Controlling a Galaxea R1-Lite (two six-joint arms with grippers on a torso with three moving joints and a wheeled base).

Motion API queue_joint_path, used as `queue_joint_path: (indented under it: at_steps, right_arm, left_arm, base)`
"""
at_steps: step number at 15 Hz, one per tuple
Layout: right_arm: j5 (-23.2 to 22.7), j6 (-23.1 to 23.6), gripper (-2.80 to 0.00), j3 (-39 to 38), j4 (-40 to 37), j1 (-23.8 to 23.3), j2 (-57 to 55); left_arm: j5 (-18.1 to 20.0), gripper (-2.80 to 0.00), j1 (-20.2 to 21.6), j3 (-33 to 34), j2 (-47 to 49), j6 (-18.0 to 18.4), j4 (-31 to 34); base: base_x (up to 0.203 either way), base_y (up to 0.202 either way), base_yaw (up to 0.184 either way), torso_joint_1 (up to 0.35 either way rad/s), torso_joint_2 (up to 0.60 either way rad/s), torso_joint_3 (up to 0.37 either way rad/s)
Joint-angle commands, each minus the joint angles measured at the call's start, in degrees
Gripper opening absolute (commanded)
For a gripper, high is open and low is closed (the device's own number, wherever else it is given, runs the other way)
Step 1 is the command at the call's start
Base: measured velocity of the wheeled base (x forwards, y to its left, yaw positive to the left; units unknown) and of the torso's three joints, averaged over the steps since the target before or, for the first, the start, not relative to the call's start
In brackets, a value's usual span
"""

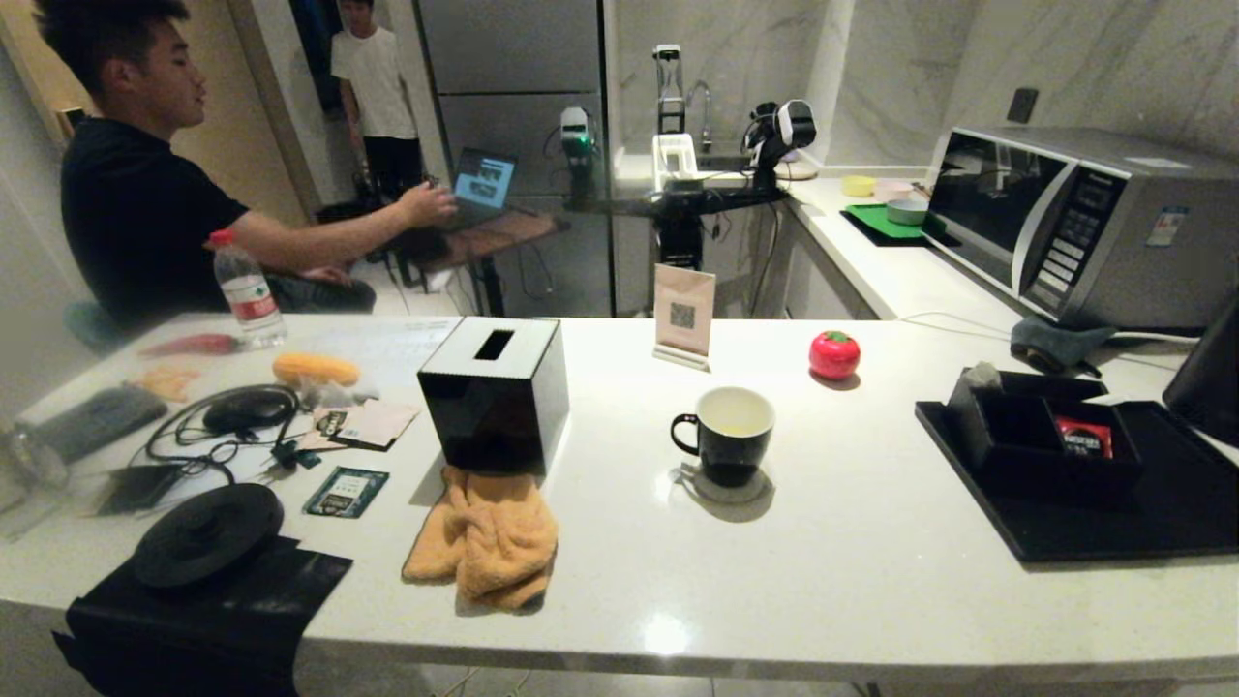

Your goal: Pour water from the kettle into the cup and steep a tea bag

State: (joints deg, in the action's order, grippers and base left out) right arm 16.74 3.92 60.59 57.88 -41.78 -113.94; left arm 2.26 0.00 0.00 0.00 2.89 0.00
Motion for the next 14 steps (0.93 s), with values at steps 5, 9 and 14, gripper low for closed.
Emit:
queue_joint_path:
  at_steps: [5, 9, 14]
  right_arm:
    - [-0.04, -1.73, -2.80, -0.38, 1.65, -0.05, -5.61]
    - [-0.06, -1.81, -2.80, -0.38, 4.51, 0.14, -7.91]
    - [-0.67, -1.71, -2.80, -0.39, 4.79, 1.27, -8.41]
  left_arm:
    - [0.03, -2.80, 0.00, 0.00, 0.00, 0.01, 0.00]
    - [0.03, -2.80, 0.00, 0.00, 0.00, 0.01, 0.00]
    - [0.03, -2.80, 0.00, 0.00, 0.00, 0.01, 0.00]
  base:
    - [0.000, 0.000, 0.000, 0.000, 0.00, 0.000]
    - [0.000, 0.000, 0.000, 0.000, 0.00, 0.000]
    - [0.000, 0.000, 0.000, 0.000, 0.00, 0.000]
